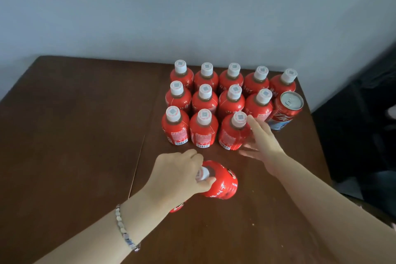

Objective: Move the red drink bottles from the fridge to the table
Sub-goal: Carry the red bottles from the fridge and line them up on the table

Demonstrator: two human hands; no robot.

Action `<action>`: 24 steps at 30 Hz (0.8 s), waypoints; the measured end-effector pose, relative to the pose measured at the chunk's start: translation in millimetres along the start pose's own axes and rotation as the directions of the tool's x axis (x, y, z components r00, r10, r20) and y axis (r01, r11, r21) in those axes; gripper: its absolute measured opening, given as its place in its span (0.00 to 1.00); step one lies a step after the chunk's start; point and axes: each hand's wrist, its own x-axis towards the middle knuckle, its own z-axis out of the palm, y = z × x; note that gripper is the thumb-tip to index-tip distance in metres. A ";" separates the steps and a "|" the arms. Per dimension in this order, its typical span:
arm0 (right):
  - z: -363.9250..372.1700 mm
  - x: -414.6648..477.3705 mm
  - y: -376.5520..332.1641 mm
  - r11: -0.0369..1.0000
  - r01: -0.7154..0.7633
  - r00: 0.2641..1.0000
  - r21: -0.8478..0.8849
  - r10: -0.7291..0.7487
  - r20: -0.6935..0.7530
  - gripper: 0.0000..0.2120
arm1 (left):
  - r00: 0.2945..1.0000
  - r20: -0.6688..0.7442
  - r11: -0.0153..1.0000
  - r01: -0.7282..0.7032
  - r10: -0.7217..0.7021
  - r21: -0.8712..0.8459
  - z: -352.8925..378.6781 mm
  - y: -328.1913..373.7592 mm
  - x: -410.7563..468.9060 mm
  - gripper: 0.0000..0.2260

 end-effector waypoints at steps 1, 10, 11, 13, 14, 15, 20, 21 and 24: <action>1.4 1.6 4.9 0.995 -0.074 0.996 0.064 0.071 0.052 0.30 | 1.000 0.011 1.000 0.004 -0.004 -0.006 -0.4 -0.4 0.2 0.21; 4.9 -1.1 15.5 0.988 -0.116 0.981 0.104 0.098 0.168 0.27 | 0.999 0.051 0.999 -0.018 0.016 0.029 -14.2 -2.0 -2.2 0.18; -0.7 -6.8 19.0 0.998 -0.066 0.985 -0.022 0.069 0.159 0.29 | 0.999 0.048 0.999 -0.020 0.019 0.026 -15.6 -1.1 -1.8 0.17; -12.4 -23.2 26.0 0.882 0.162 0.968 -0.442 -0.055 0.245 0.37 | 0.999 0.036 0.999 -0.015 0.013 0.035 -17.5 2.4 0.5 0.17; -15.5 -32.6 28.5 0.720 0.316 0.930 -0.618 -0.106 0.353 0.41 | 0.999 0.045 0.999 -0.010 0.008 0.043 -18.8 5.9 2.4 0.17; -15.6 -42.8 30.1 0.535 0.455 0.879 -0.712 -0.141 0.456 0.45 | 0.998 0.054 0.999 -0.010 0.007 0.052 -19.3 9.6 4.6 0.17; 0.1 -70.3 38.5 0.064 0.589 0.780 -0.805 -0.305 0.547 0.39 | 0.995 0.054 0.996 -0.087 0.085 0.034 -17.7 32.5 17.1 0.20; -1.3 -70.8 40.4 0.070 0.574 0.782 -0.816 -0.343 0.520 0.36 | 0.994 0.063 0.995 -0.094 0.092 0.021 -17.6 38.2 21.5 0.20; -16.6 -68.4 45.0 0.186 0.520 0.819 -0.834 -0.386 0.425 0.34 | 0.988 0.132 0.996 -0.085 0.080 0.036 -21.6 56.2 36.6 0.21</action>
